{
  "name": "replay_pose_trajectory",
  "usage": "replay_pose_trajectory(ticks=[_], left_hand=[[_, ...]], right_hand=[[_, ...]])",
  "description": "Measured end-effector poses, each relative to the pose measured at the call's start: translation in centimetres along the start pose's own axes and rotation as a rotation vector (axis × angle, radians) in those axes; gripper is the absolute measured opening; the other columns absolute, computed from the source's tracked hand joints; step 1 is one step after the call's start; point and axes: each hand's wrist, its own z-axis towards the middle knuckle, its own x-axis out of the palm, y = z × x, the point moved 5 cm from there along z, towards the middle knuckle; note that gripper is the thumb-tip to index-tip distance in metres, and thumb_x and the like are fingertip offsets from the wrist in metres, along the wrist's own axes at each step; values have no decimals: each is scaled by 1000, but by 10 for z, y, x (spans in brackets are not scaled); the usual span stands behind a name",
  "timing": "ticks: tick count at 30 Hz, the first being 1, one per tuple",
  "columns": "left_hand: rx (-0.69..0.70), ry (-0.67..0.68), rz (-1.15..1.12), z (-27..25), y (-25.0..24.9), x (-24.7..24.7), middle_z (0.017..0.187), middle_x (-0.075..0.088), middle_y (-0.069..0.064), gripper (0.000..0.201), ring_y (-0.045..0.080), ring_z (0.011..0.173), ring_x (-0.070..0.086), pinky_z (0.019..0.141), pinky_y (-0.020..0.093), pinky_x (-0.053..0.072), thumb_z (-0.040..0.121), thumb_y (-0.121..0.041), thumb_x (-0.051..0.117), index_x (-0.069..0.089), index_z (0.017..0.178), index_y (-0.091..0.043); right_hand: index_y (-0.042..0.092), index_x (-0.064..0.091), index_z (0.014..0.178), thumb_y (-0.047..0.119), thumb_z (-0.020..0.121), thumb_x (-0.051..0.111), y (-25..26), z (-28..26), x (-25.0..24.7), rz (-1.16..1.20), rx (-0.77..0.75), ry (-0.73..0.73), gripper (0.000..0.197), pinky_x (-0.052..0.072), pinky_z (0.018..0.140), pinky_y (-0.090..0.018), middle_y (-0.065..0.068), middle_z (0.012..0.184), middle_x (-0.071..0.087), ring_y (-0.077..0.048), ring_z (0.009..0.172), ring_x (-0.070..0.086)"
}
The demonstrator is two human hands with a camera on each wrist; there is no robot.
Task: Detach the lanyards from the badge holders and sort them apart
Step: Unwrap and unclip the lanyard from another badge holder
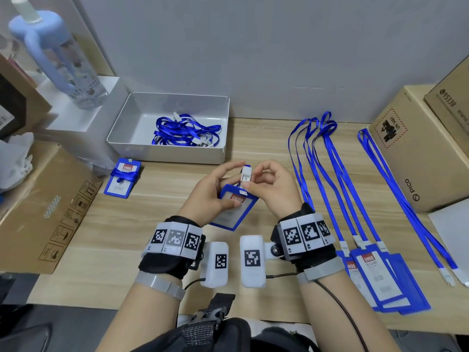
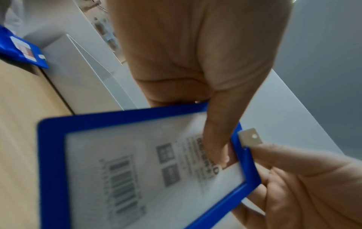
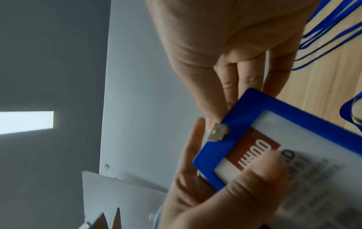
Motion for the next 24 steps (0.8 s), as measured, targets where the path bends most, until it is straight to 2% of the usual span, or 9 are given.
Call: replay_pose_trajectory(ticks=[2, 4, 7, 11, 16, 24], left_hand=[[5, -104, -21, 1, 4, -7, 102, 71, -1, 62, 10, 85, 66, 80, 26, 54, 72, 18, 64, 49, 115, -24], [9, -196, 20, 2, 7, -14, 79, 73, -8, 40, 3, 74, 66, 73, 20, 53, 75, 11, 65, 55, 99, -19], [6, -208, 95, 2, 6, -16, 71, 70, -9, 16, 3, 69, 63, 68, 18, 50, 79, 1, 64, 64, 84, -15], [28, -153, 137, 3, -2, -15, 68, 70, -12, 21, 0, 66, 62, 64, 13, 48, 81, 1, 63, 65, 79, -19], [35, -107, 179, 4, -8, -17, 67, 69, -20, 27, -6, 64, 60, 64, 9, 46, 81, 4, 61, 64, 79, -23], [97, -63, 299, 5, -17, -22, 69, 67, -27, 31, -7, 68, 59, 66, 8, 44, 82, 2, 61, 63, 81, -29]], right_hand=[[19, 47, 77, -11, 74, 64, 6, 1, -3, 46, -59, -33, 34, 51, 61, -17, -3, 76, 58, -14, 66, 56], [21, 48, 79, -12, 74, 63, 12, 2, -6, 53, -108, -58, 36, 51, 61, -16, -1, 80, 58, -12, 67, 56], [23, 49, 83, -9, 77, 61, 16, 1, -7, 28, -126, -60, 35, 52, 59, -18, -1, 82, 58, -14, 67, 57], [26, 49, 86, -6, 79, 61, 13, 0, -7, 57, -87, -102, 35, 53, 56, -18, 0, 82, 58, -10, 66, 59], [26, 50, 90, -2, 79, 63, 10, 2, -7, 84, -41, -112, 33, 53, 55, -17, -1, 81, 60, -9, 71, 62], [29, 52, 88, -1, 77, 66, 13, -3, -5, 83, -58, -164, 35, 49, 51, -14, 2, 74, 59, -1, 60, 61]])
